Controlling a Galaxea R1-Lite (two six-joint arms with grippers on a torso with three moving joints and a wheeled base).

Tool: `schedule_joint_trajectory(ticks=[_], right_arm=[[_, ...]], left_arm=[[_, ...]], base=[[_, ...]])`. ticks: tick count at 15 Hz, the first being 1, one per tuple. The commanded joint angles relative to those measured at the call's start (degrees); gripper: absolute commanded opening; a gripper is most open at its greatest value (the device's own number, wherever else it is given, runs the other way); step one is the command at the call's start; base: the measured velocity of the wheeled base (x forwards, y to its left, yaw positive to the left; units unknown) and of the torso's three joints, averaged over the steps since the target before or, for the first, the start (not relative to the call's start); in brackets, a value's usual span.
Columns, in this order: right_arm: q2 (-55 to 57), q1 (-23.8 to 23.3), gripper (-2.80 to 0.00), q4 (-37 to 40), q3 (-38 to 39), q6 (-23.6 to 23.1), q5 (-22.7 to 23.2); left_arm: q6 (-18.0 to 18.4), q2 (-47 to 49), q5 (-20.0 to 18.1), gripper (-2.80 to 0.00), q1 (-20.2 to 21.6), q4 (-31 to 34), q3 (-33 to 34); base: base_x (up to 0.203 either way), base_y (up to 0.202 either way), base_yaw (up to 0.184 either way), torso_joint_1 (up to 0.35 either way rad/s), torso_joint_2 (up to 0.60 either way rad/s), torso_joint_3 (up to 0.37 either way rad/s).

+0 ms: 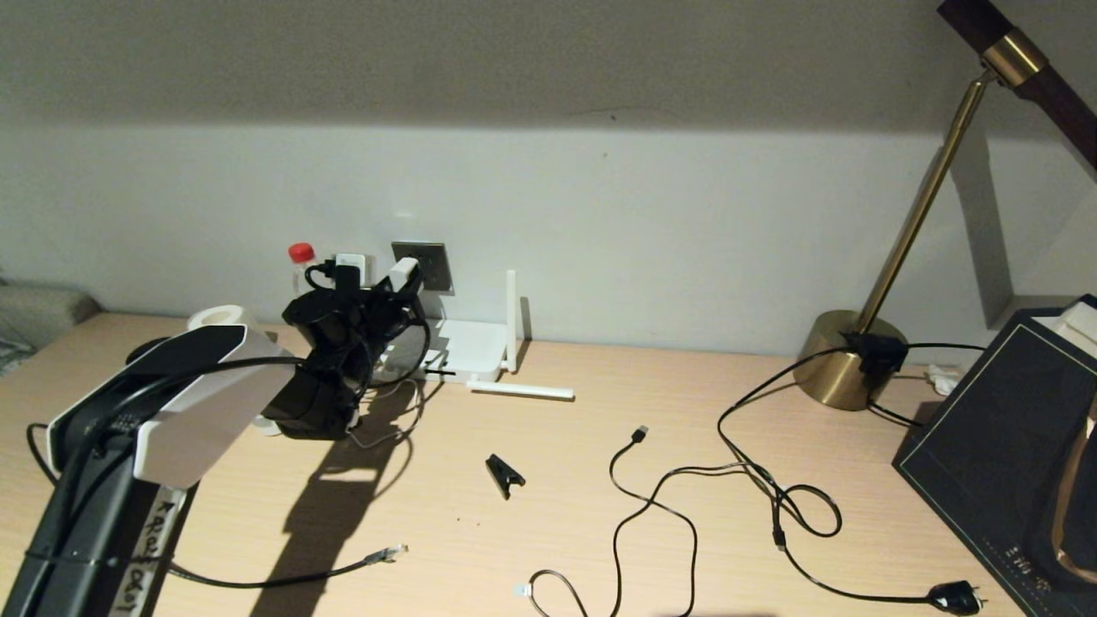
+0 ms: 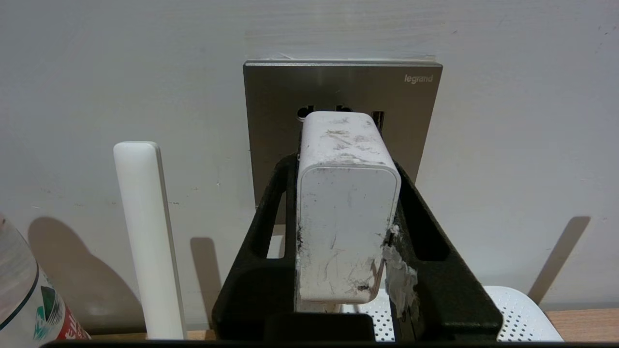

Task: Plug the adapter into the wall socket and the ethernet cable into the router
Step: Plug plug into socket

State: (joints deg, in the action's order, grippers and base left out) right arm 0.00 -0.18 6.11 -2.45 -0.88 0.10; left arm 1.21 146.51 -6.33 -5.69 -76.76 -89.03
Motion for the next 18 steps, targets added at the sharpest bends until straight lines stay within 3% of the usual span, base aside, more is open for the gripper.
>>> schedule_joint_trajectory(ticks=[1,18], right_arm=[[0.07,0.01,-2.80,0.04,-0.01,0.00,-0.01],[0.00,0.01,-2.80,0.04,-0.01,0.00,-0.01]], left_arm=[[0.02,0.01,0.00,-2.80,0.07,-0.41,0.08],[0.02,0.18,1.76,-2.80,0.07,-0.41,-0.71]], base=[[0.000,0.000,0.000,0.000,0.00,0.000],[0.000,0.000,0.000,0.000,0.00,0.000]])
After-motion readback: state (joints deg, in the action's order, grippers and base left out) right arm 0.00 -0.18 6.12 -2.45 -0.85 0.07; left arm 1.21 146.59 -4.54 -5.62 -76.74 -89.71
